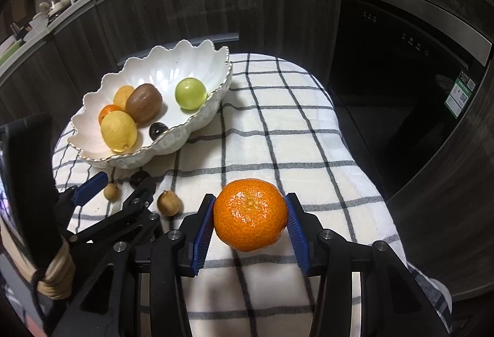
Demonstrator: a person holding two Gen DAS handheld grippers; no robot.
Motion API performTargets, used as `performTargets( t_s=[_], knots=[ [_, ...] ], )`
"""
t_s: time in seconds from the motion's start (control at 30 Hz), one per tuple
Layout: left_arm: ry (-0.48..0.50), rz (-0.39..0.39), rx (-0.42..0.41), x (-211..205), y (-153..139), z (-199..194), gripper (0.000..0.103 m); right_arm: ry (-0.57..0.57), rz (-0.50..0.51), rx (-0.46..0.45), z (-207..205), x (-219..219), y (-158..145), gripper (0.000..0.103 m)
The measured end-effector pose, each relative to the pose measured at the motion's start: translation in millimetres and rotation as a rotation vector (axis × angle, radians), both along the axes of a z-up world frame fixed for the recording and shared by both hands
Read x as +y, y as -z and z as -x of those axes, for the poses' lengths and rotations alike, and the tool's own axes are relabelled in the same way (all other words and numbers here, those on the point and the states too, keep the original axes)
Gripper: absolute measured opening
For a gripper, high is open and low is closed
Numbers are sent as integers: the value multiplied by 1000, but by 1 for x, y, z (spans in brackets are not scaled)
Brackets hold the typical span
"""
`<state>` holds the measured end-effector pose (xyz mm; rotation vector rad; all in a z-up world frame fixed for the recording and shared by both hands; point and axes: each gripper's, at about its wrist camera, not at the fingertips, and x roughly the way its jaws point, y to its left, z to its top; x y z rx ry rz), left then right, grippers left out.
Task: Organize fruits
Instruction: 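Lift the plum with the left tool while the right tool holds the mandarin above the towel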
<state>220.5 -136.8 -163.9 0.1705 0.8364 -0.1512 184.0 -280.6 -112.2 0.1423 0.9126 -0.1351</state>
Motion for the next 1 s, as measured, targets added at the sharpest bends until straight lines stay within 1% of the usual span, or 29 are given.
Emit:
performTargets(
  t_s=[0.07, 0.13, 0.23, 0.3, 0.5, 0.67, 0.77, 0.8, 0.87, 0.93, 1.0],
  knots=[
    [-25, -20, -7, -5, 1, 0, 62, 1, -5, 4, -1, -5, 2, 46],
    [-51, -25, -6, -6, 1, -2, 62, 0, -11, 5, -4, -11, 4, 46],
    [-92, -15, -6, -5, 2, -4, 62, -14, 6, -4, -8, -17, 4, 46],
    [-113, 2, 11, -5, 3, -6, 62, -29, 5, -10, -12, -20, 5, 46],
    [-119, 32, 29, -6, 5, -10, 61, -62, 31, -7, -19, -22, 7, 46],
    [-120, 56, 63, -4, 12, -16, 61, -67, 48, 17, -24, -18, 10, 46],
    [-118, 65, 67, -5, 13, -19, 61, -69, 50, 24, -25, -16, 11, 46],
    [-112, 68, 68, -6, 14, -20, 60, -69, 48, 25, -26, -15, 11, 46],
    [-105, 72, 70, -6, 15, -22, 52, -69, 39, 28, -27, -15, 12, 46],
    [-96, 79, 77, -7, 17, -22, 48, -68, 34, 30, -27, -15, 12, 46],
    [-93, 93, 80, -7, 18, -21, 47, -70, 37, 31, -28, -14, 12, 46]
  ],
)
